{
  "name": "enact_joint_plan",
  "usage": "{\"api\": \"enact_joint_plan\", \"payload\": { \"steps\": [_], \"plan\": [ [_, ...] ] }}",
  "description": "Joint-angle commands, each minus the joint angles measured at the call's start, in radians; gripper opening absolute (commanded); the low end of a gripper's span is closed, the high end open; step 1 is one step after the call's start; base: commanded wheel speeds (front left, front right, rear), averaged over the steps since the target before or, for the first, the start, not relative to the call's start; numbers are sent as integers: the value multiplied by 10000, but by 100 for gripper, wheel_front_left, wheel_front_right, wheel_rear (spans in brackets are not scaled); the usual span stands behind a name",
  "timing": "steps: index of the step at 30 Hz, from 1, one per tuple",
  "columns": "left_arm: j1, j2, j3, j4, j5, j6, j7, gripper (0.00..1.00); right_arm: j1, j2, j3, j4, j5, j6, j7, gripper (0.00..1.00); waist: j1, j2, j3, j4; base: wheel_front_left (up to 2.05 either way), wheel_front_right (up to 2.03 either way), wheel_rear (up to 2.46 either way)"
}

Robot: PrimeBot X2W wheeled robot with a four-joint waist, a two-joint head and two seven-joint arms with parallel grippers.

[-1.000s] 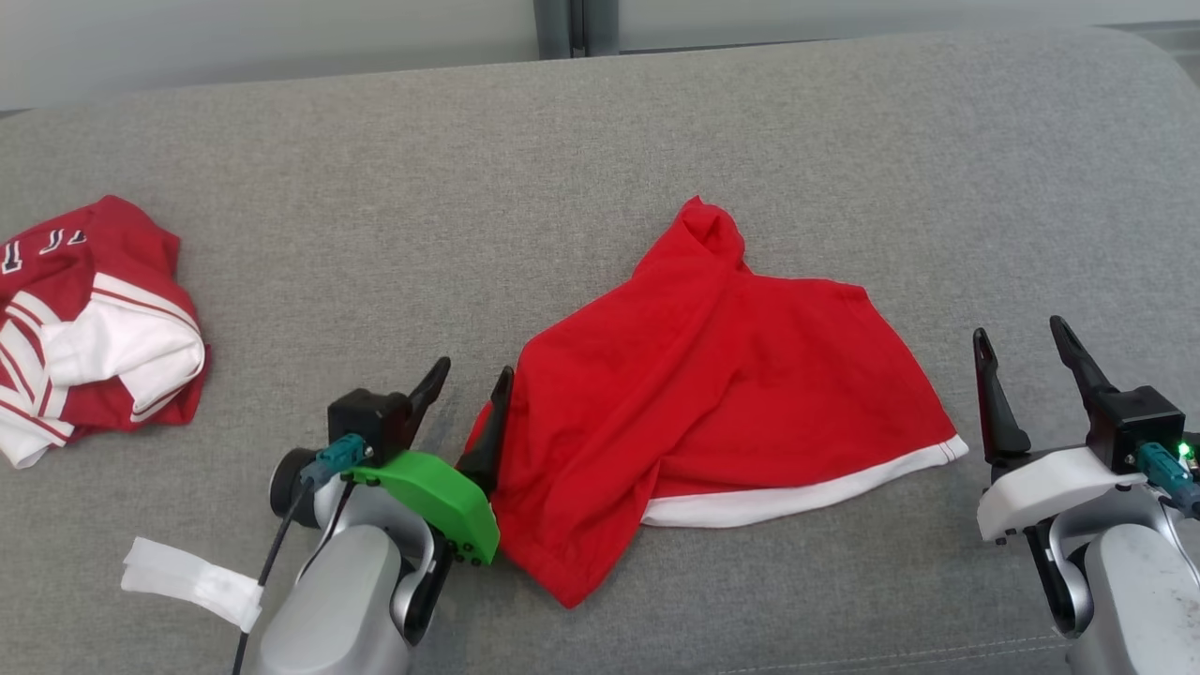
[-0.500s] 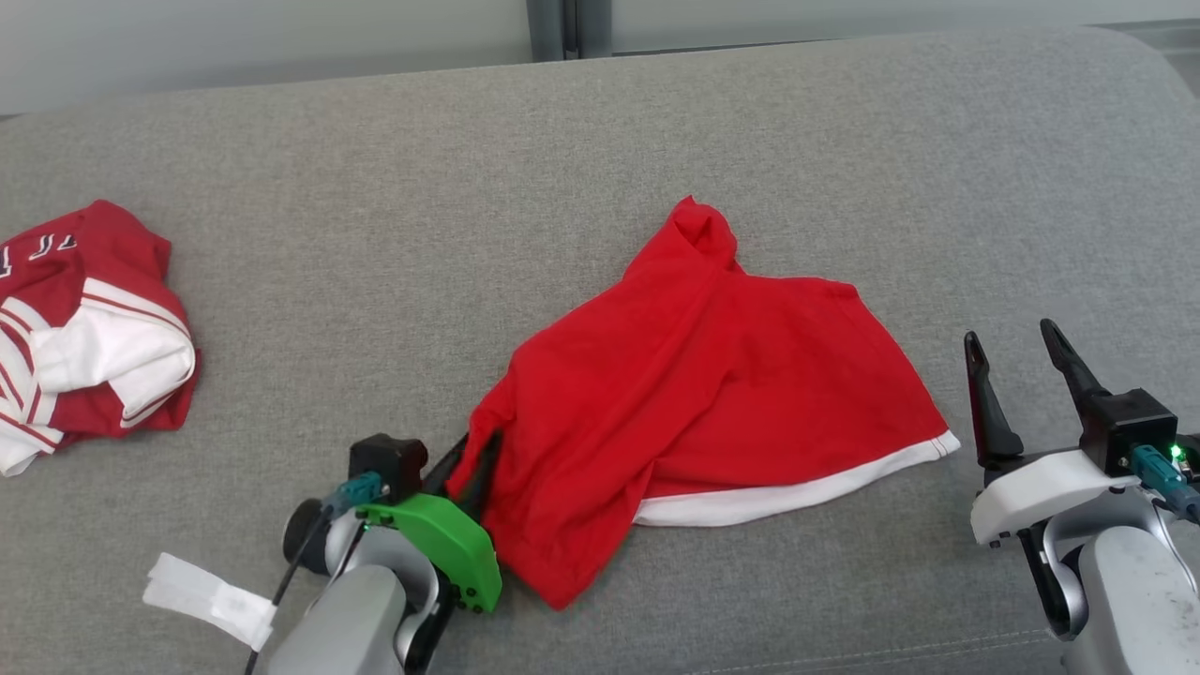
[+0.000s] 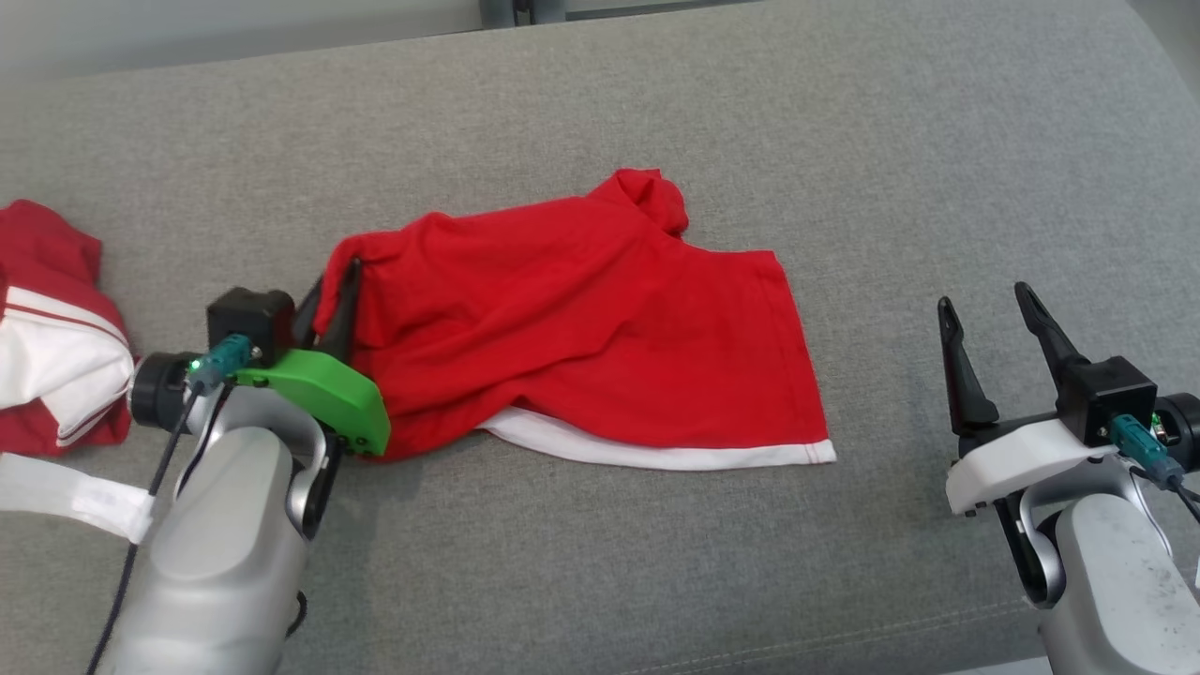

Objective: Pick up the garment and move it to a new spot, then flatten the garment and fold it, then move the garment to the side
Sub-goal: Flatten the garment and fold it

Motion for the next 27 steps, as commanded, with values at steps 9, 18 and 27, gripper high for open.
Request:
{"api": "enact_joint_plan", "payload": {
  "steps": [9,18,27],
  "plan": [
    [-1210,516,1151,543,541,509,1,100,-404,137,37,-55,70,-14,-30,100,0,0,871,-921,0,0,0],
    [-56,-111,2173,-846,922,362,0,100,-9,278,-124,67,45,-14,-30,100,0,0,143,-290,0,0,0],
    [2240,-1058,3392,-2525,685,-134,3,100,285,349,-57,171,90,-14,-30,100,0,0,-409,472,0,0,0]
  ]
}}
